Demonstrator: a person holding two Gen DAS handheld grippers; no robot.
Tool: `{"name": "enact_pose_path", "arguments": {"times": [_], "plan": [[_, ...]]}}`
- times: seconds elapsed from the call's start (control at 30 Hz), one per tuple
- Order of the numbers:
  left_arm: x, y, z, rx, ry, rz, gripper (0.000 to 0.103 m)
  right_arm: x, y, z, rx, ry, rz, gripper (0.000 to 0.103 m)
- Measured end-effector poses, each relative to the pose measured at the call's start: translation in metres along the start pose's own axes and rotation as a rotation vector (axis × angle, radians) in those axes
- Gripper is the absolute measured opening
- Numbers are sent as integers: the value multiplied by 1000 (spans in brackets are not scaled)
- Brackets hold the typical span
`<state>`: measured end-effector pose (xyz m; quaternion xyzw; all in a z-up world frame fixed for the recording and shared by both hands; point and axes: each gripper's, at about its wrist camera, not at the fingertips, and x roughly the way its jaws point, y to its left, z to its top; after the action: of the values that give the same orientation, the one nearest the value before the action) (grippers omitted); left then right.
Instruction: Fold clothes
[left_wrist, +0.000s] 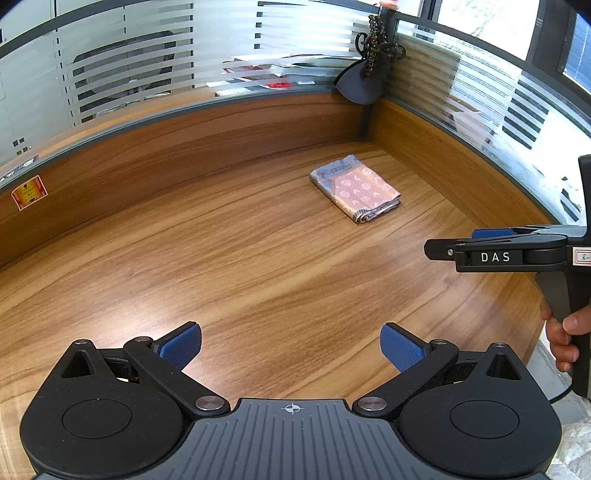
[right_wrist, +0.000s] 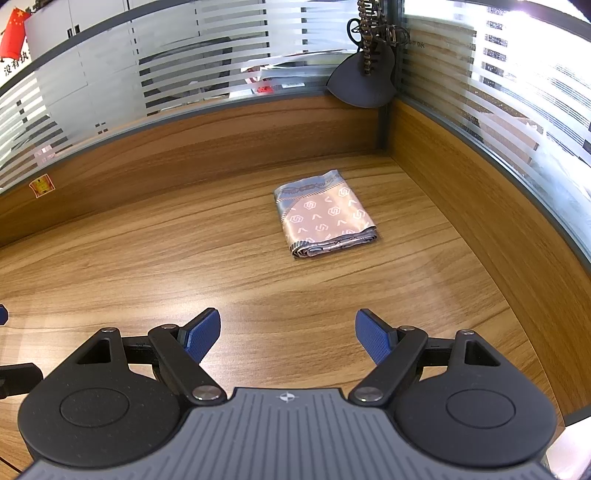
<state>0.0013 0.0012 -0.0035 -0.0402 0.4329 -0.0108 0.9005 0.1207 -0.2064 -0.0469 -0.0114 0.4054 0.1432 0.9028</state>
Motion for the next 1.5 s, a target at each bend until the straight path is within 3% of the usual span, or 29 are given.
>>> {"name": "enact_pose_path", "arguments": {"times": [0.9, 1.13, 1.5], "plan": [[9, 1, 2, -12, 31, -1, 103, 10, -6, 4, 9, 24, -1, 85], [14, -1, 4, 3, 38, 12, 103, 32, -16, 15, -3, 41, -8, 85], [28, -3, 11, 14, 59, 40, 103, 90, -59, 62, -13, 42, -40, 85]]}}
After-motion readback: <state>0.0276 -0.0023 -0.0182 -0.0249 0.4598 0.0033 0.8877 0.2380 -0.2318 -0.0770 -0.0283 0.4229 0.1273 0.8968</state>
